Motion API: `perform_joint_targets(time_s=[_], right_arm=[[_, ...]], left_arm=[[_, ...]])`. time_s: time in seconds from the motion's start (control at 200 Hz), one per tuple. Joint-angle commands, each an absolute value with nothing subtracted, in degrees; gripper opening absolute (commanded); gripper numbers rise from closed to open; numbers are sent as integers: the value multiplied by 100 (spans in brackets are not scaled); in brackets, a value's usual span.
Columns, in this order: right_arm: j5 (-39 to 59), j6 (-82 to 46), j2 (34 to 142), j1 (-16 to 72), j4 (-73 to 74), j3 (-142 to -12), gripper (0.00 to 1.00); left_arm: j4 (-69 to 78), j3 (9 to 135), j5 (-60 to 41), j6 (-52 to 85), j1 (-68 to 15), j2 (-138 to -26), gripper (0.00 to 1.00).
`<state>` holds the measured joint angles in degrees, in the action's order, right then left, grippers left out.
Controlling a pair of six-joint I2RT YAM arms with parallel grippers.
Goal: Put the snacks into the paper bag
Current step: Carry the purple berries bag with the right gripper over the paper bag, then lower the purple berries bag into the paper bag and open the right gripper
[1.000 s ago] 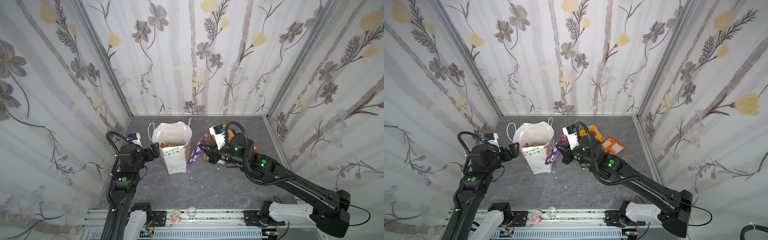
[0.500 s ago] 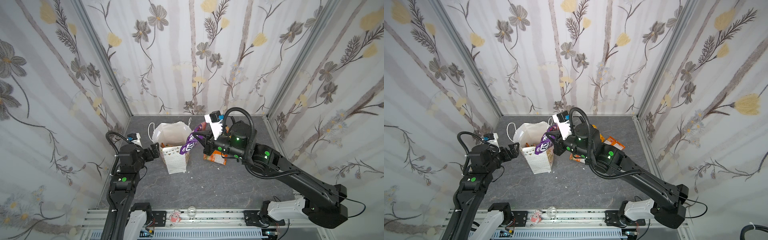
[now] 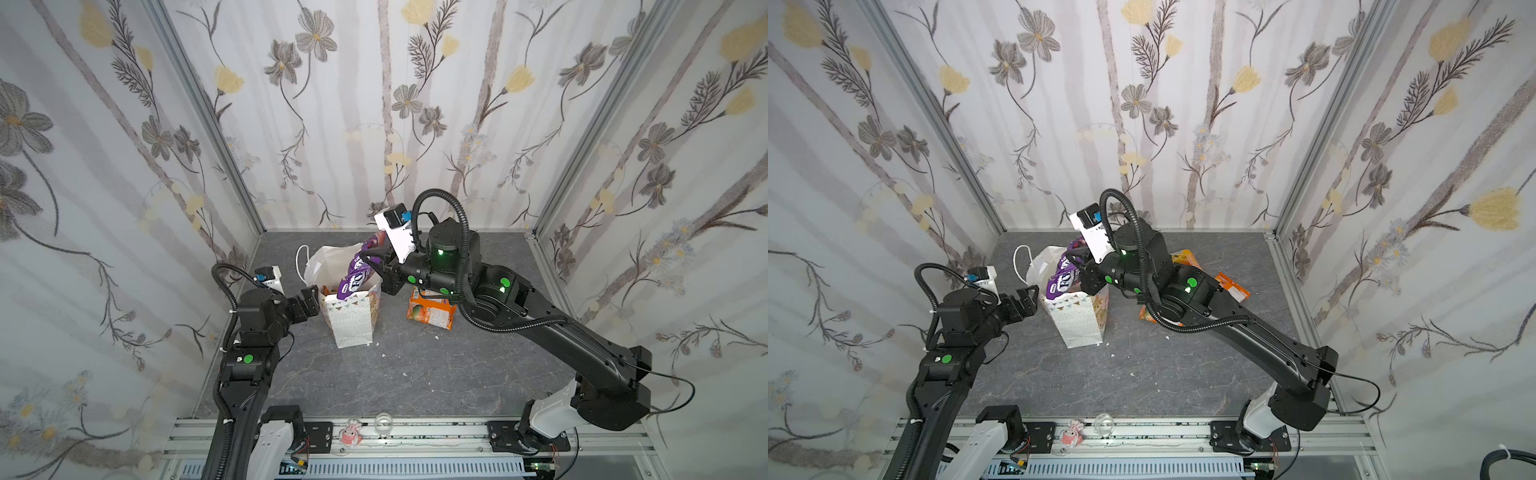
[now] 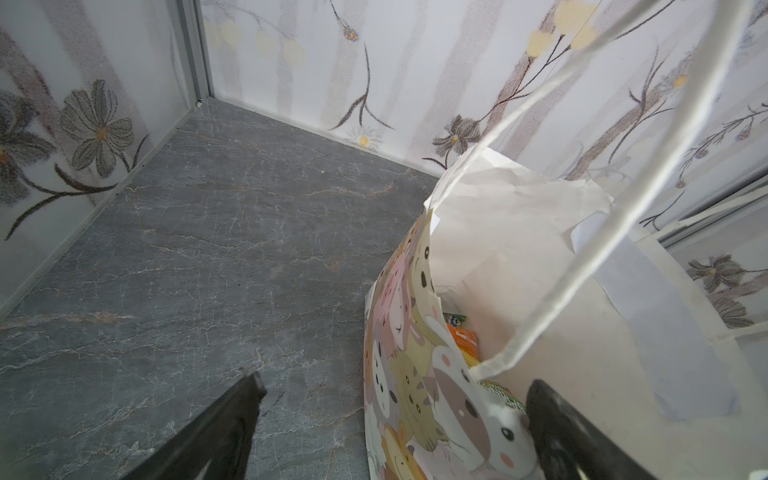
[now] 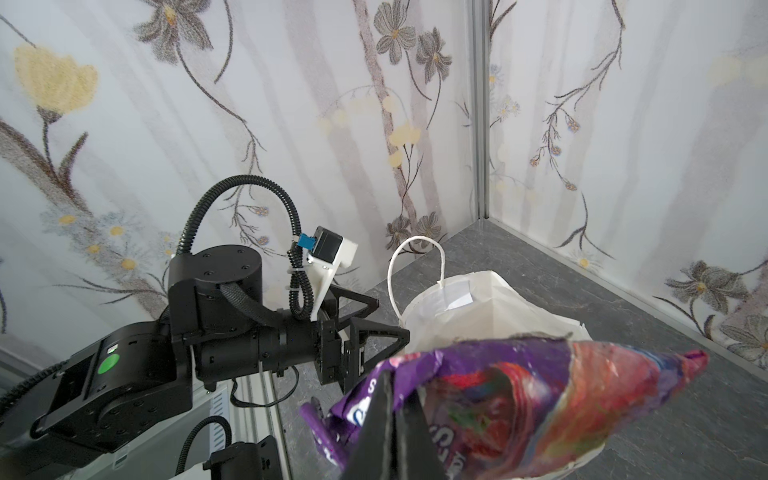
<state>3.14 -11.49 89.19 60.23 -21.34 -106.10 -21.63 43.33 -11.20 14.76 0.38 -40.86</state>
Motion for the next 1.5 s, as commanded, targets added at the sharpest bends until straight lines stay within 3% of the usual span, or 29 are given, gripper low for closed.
perform_joint_targets(time_s=[0.0,0.784,1.494], right_arm=[[489,-895,9103,5989,-1984,-10936,0],[1758,-949,11264,5129,-2571,-12727,0],[2599,-891,12004,5006,-2346,-12779,0]], left_arm=[[-2083,4312,-1195,1424,36,-4091,100],[-2083,4315,-1230,1415,44,-4131,100],[-2087,4310,-1212,1408,44,-4115,100]])
